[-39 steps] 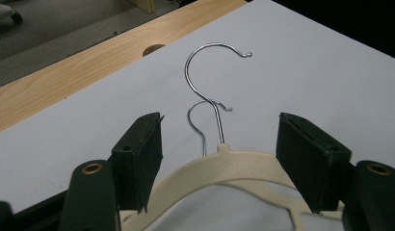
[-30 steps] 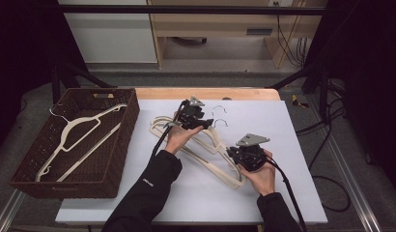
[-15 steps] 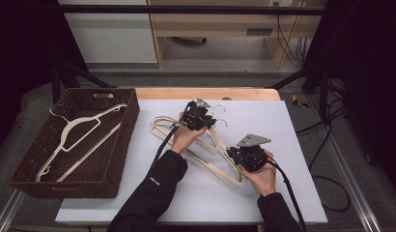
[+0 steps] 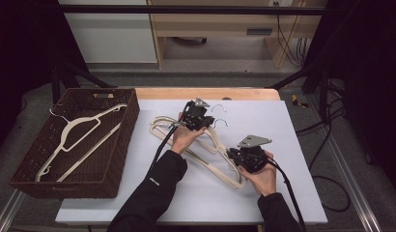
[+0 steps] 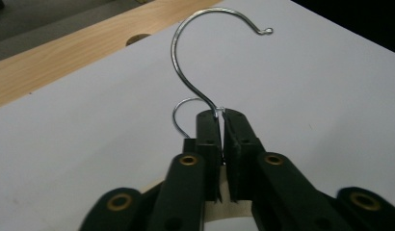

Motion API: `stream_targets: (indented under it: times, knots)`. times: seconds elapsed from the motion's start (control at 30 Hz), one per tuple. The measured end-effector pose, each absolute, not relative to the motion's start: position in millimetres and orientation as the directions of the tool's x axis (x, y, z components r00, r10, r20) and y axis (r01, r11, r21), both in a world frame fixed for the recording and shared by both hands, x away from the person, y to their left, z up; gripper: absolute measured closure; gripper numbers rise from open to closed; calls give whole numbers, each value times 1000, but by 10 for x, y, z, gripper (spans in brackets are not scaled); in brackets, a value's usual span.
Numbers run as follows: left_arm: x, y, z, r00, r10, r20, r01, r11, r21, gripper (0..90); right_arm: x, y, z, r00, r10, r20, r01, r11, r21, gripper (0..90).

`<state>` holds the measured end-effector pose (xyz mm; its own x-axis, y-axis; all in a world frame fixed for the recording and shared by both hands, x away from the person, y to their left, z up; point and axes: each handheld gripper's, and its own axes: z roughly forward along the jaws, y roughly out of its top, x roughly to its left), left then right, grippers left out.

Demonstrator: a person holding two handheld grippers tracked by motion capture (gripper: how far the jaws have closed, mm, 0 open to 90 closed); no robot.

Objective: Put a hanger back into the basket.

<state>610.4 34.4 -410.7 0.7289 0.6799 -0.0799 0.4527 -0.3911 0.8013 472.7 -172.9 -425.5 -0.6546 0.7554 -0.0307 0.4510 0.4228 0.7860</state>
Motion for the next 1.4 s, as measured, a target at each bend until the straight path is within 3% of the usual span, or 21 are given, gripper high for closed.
stream_targets:
  times: [0.37, 0.43, 0.7, 0.83, 0.93, 0.97, 1.07, 1.27, 1.4]
  knots:
    - [5888, 502, -3967, 755, 653, -54, 389, -379, 840, 886, 4744, -1745, -4352, -674, 738, 16, 473, 414, 778, 816]
    - [5809, 549, -3951, 749, 660, -59, 381, -355, 854, 887, 4717, -1738, -4337, -667, 740, 89, 512, 367, 777, 816]
    - [5577, 620, -3916, 747, 664, -25, 345, -355, 869, 887, 4764, -1709, -4223, -661, 738, 136, 473, 269, 839, 500]
    - [5484, 637, -3883, 756, 654, -2, 328, -377, 866, 887, 4831, -1549, -4171, -665, 733, 142, 462, 255, 850, 476]
    - [5447, 644, -3872, 759, 651, -3, 326, -377, 867, 887, 4874, -1445, -4148, -664, 732, 150, 472, 255, 844, 491]
    - [5406, 654, -3862, 761, 649, 4, 317, -377, 870, 887, 4917, -1335, -4133, -670, 729, 142, 468, 266, 843, 549]
    - [5377, 669, -3853, 764, 646, 13, 307, -380, 873, 887, 4951, -1244, -4127, -657, 739, 151, 483, 258, 837, 598]
    - [5297, 740, -3838, 769, 639, 3, 302, -368, 880, 884, 5009, -1081, -4164, -637, 740, 216, 544, 232, 806, 831]
    - [5261, 806, -3785, 777, 629, -7, 295, -354, 888, 872, 5011, -1089, -4151, -631, 730, 264, 564, 197, 802, 862]
